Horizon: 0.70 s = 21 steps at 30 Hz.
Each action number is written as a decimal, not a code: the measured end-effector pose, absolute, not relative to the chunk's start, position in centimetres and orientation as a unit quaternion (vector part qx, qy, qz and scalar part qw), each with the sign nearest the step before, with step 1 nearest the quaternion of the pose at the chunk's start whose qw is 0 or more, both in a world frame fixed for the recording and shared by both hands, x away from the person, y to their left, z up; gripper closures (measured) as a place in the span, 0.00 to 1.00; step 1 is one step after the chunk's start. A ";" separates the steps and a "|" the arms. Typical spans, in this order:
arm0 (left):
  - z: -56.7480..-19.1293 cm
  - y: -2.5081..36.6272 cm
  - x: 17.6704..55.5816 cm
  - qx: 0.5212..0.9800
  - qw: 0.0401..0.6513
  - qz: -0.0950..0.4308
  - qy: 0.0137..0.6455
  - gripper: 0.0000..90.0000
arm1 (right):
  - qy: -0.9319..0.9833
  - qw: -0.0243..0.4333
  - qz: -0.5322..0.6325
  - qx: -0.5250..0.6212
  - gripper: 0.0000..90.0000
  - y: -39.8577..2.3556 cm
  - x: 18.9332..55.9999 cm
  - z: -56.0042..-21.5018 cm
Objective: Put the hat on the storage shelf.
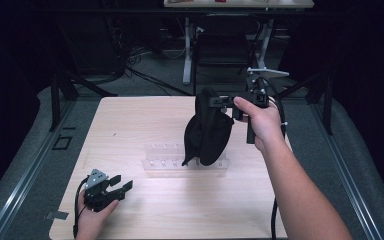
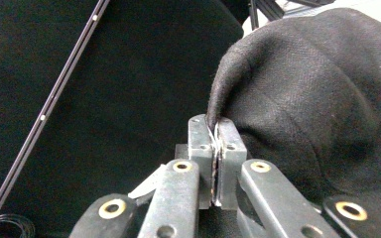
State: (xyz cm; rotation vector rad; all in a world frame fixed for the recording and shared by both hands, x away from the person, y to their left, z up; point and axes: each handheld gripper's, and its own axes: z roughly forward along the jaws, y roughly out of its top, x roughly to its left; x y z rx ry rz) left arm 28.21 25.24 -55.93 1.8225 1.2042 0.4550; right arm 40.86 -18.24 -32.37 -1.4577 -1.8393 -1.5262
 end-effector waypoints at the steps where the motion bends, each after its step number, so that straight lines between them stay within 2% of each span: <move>1: -55.9 25.2 28.2 0.736 0.439 0.181 0.483 0.49 | -0.648 0.171 -0.537 -0.512 0.98 -18.1 40.9 -32.4; 10: -55.5 24.6 28.1 0.733 0.445 0.185 0.479 0.51 | -0.646 0.176 -0.543 -0.506 0.98 -17.2 40.5 -32.7; 21: -51.7 21.7 28.5 0.749 0.464 0.206 0.426 0.54 | -0.634 0.197 -0.554 -0.502 0.98 -16.7 40.6 -33.3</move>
